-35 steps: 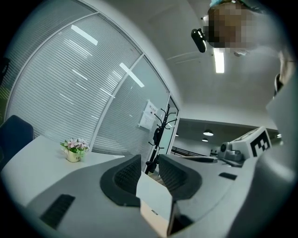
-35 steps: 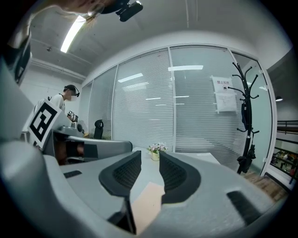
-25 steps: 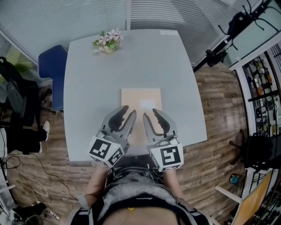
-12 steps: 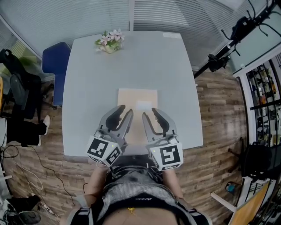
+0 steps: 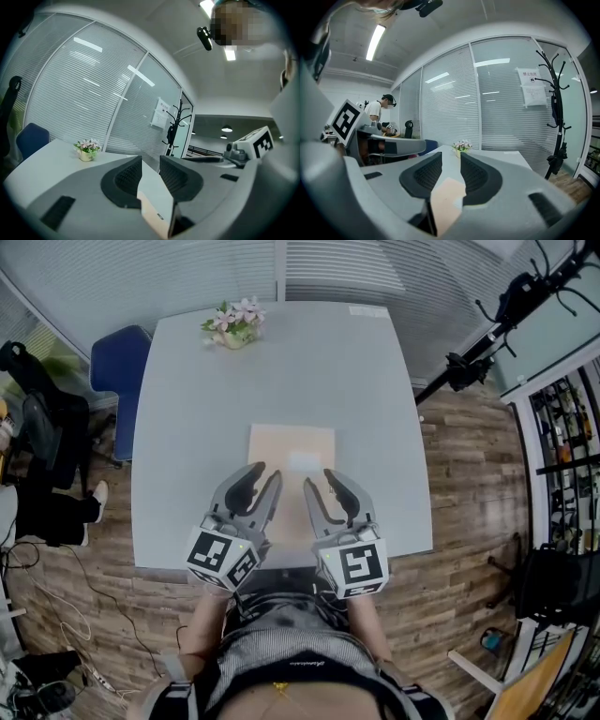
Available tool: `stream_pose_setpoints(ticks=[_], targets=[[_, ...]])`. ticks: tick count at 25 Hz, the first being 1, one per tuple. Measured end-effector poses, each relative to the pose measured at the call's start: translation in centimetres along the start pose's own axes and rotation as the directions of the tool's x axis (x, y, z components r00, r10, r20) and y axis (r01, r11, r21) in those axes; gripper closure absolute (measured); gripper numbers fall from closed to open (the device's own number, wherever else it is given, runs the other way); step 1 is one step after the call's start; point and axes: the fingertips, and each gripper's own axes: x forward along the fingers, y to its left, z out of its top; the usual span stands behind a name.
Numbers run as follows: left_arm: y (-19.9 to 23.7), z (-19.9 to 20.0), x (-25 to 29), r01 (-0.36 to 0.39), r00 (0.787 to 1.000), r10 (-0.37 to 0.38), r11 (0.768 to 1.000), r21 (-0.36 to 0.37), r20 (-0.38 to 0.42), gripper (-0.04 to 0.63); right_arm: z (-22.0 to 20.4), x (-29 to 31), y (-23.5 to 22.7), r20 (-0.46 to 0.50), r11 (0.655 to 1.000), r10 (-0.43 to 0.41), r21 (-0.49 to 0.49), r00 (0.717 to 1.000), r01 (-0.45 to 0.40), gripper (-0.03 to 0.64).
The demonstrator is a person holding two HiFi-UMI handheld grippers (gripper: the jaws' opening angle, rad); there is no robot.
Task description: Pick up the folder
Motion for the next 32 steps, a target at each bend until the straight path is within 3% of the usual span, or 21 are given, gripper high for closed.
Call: stream_pose_setpoints(ticks=[17,32], targets=[[4.9,-6.2,0.6,-0.081,0.987,0.072,0.995,-0.052,-0.143,0.495,-7.5,3.1,-1.6,-0.178,0.998,-0.021,0.048,0.984,0.03,0.48],[10.7,-13.0,1.0,-0.161,0.943,0.126,0.983,-0.092,-0.308,0.479,-15.7,5.2,-3.3,-0.354,0.991,-0.024,0.116,0.935,0.069,0.455]])
